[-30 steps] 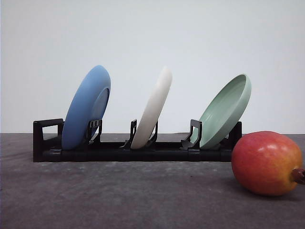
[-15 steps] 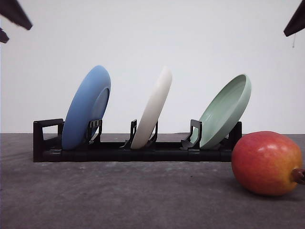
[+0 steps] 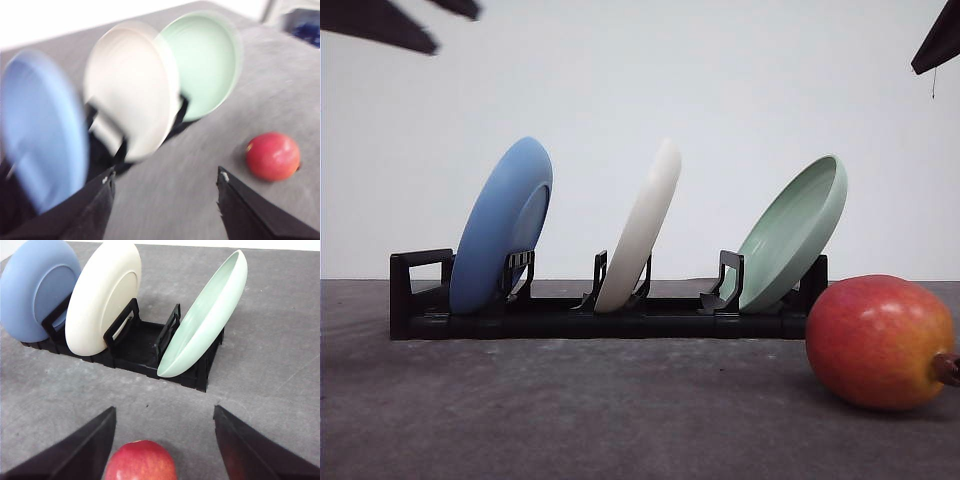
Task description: Place pomegranate in white plate
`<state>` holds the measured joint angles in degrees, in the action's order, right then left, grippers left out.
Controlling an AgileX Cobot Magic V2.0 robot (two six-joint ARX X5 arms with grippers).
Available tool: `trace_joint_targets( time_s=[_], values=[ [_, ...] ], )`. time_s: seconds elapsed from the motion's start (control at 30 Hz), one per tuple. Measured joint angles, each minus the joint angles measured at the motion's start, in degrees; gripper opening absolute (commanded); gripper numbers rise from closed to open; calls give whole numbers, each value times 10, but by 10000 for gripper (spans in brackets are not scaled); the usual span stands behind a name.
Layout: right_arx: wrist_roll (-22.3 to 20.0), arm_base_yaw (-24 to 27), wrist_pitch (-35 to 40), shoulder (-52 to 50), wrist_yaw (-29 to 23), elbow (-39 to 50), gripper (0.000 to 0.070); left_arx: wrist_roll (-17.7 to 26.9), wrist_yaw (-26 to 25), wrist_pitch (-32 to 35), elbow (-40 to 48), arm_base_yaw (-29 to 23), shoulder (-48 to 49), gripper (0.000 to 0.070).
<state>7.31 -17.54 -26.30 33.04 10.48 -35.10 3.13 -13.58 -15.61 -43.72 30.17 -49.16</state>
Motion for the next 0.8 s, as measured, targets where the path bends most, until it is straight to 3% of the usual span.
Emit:
trace_joint_targets(
  time_s=[0.2,0.37,0.6,0.8],
  values=[
    [4,0,0,0,0,0,395,5,73,114,-1,53,-92,390],
    [6,0,0,0,0,0,395,3,100,184,-24,87,-180,389],
    [6,0,0,0,0,0,395,-2,125,195,-102,115,-310,389],
    [6,0,0,0,0,0,395,-42,148,185,-167,115,-405,389]
  ],
)
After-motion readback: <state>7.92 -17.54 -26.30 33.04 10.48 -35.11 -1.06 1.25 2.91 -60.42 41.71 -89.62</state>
